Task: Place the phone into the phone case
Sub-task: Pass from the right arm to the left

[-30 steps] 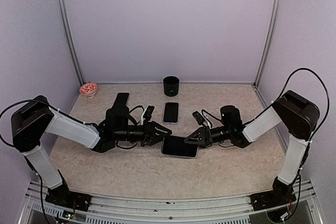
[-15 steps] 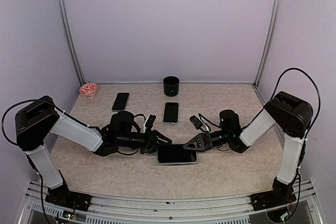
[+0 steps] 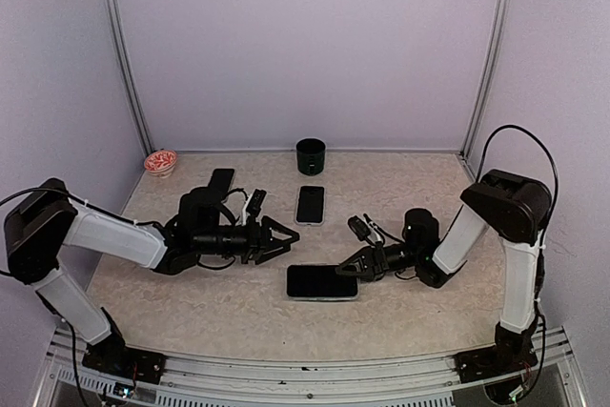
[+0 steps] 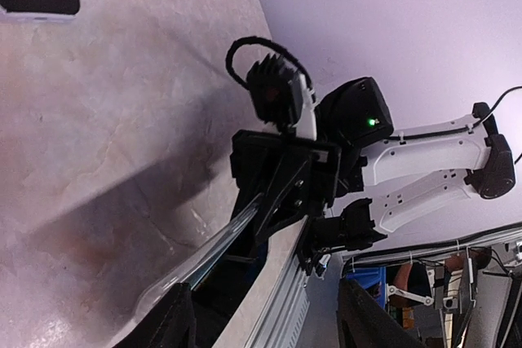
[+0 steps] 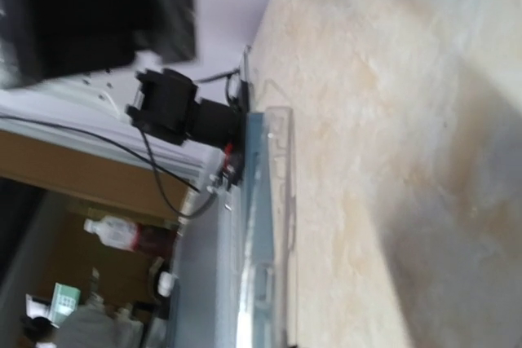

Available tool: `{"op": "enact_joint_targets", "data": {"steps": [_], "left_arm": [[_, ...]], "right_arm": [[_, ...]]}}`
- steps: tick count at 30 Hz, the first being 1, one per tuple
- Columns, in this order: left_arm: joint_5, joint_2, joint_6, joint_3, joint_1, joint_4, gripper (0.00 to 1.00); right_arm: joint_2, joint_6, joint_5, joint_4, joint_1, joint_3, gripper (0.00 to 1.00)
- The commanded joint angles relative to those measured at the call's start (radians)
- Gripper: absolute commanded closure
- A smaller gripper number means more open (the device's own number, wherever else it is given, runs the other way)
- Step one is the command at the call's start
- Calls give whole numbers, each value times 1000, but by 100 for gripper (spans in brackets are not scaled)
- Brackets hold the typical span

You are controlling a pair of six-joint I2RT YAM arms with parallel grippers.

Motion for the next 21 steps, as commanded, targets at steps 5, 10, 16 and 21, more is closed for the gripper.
{"op": "enact_joint_targets", "data": {"steps": [5,10,16,21], "left_arm": [[128,0,71,-121,39,105,41],[208,19,4,-190,59,367,41],[283,134,-166,-215,61,740,41],[303,297,-338,-209,61,1072,42]], "right_arm": [[25,270,-49,396,-31,9,97],[-7,272,-59,388,-44,8,98],[-36,312,-66,436,-48,7,97],[-48,382,-69,526,-48,4,97]]}}
